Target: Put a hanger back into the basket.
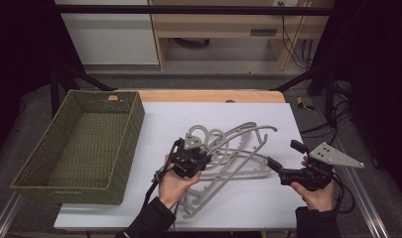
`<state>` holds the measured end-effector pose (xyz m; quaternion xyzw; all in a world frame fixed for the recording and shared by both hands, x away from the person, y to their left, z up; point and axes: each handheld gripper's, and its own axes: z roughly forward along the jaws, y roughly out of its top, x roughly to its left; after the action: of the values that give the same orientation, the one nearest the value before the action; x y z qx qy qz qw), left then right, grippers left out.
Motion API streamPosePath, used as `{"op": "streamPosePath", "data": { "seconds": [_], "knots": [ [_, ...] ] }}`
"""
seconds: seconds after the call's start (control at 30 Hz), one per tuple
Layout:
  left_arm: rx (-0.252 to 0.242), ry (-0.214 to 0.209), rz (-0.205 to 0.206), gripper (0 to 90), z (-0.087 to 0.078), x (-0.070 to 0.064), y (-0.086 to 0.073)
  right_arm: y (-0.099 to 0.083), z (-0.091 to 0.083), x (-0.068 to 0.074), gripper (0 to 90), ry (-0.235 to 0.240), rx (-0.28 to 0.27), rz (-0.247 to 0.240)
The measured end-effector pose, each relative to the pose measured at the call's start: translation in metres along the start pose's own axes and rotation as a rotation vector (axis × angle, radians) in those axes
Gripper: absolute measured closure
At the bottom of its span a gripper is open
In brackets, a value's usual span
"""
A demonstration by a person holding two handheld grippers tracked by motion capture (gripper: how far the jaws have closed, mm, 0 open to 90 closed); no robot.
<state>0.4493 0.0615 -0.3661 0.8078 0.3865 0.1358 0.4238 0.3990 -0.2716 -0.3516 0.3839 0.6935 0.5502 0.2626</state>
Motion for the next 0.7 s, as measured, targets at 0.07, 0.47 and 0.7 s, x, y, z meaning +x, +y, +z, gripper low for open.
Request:
{"op": "streamPosePath", "data": {
  "seconds": [0.07,0.47,0.7],
  "knots": [
    [-0.007,0.014,0.009,81.5,-0.009,0.005,0.003,0.0,0.0,0.0,3.0,-0.001,-0.001,-0.001],
    [-0.044,0.071,0.048,81.5,-0.065,0.034,0.027,-0.002,0.002,0.0,2.8,-0.002,0.008,0.0],
    [-0.048,0.064,0.096,81.5,-0.093,0.051,0.038,-0.002,0.002,0.0,2.8,0.0,0.008,0.006]
  ]
}}
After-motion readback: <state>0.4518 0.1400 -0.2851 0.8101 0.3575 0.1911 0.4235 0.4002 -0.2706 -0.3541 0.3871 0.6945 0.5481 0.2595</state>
